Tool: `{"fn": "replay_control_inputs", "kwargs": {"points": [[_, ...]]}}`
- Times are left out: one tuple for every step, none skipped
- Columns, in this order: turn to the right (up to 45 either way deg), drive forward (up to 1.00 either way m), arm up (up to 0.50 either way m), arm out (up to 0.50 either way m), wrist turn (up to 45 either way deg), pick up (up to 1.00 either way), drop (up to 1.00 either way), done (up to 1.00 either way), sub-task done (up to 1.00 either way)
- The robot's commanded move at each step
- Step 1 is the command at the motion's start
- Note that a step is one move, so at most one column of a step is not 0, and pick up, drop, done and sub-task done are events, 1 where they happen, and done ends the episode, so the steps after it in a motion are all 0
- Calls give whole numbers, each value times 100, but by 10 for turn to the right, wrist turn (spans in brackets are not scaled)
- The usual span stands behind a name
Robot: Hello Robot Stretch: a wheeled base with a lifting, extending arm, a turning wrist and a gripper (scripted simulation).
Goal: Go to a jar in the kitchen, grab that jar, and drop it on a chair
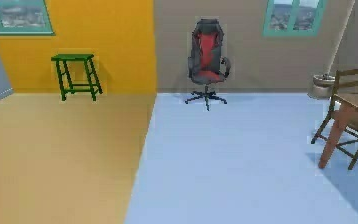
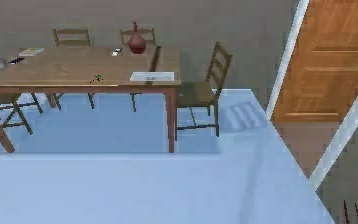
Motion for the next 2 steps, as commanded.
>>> {"fn": "replay_control_inputs", "kwargs": {"points": [[-450,0,0,0,0,0,0,0,0],[0,100,0,0,0,0,0,0,0]]}}
